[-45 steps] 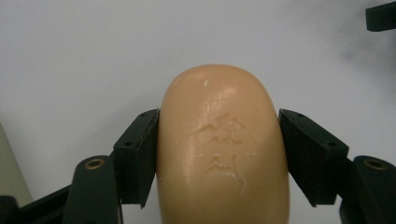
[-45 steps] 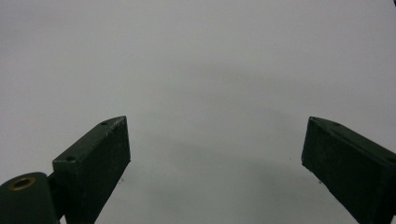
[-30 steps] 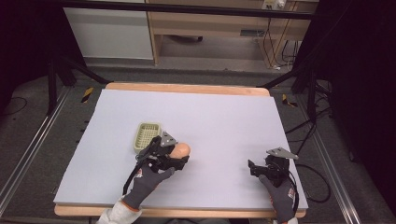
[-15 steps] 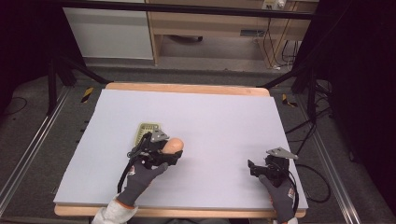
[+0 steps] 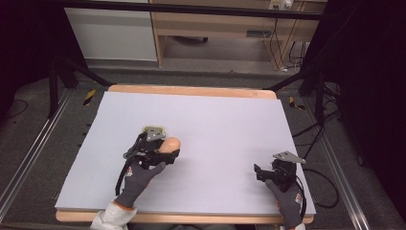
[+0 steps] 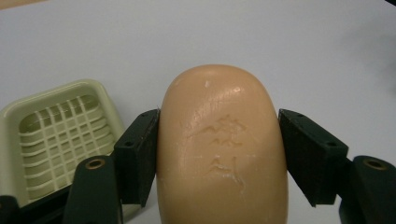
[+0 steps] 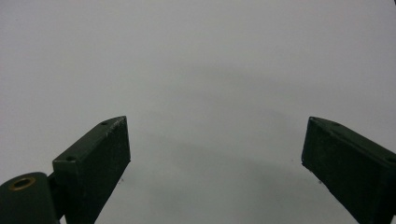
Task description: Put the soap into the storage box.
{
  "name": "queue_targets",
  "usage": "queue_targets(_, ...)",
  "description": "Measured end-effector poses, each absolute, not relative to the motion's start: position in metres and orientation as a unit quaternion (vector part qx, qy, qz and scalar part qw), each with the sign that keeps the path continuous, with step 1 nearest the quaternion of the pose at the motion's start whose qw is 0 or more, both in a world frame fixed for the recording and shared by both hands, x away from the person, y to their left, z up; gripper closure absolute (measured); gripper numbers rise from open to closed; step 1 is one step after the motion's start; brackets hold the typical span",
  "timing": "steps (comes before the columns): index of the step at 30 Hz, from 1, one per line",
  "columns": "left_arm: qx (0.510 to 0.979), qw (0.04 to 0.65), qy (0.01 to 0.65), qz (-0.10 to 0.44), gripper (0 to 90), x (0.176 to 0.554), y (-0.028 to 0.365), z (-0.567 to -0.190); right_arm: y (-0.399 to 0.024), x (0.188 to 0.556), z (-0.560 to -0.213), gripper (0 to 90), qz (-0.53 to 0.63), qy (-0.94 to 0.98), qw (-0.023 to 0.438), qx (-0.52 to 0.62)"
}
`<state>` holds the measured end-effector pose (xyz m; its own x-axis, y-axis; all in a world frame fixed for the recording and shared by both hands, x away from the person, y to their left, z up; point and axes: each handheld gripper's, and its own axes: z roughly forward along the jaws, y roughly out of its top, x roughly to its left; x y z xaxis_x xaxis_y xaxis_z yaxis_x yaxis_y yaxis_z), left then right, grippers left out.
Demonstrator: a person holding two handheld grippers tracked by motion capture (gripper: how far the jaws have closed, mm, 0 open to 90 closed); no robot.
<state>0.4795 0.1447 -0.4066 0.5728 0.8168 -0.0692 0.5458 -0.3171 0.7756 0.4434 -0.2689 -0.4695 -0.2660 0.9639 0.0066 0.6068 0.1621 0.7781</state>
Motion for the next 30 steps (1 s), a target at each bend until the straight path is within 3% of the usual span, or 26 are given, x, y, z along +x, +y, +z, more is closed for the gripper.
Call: queue_targets(30,0.763,0.392,0.475,0.196,32.1,0.509,0.183,-0.401,-0.267,0.445,-0.471,8.2,0.34,0.722,0.258,0.545)
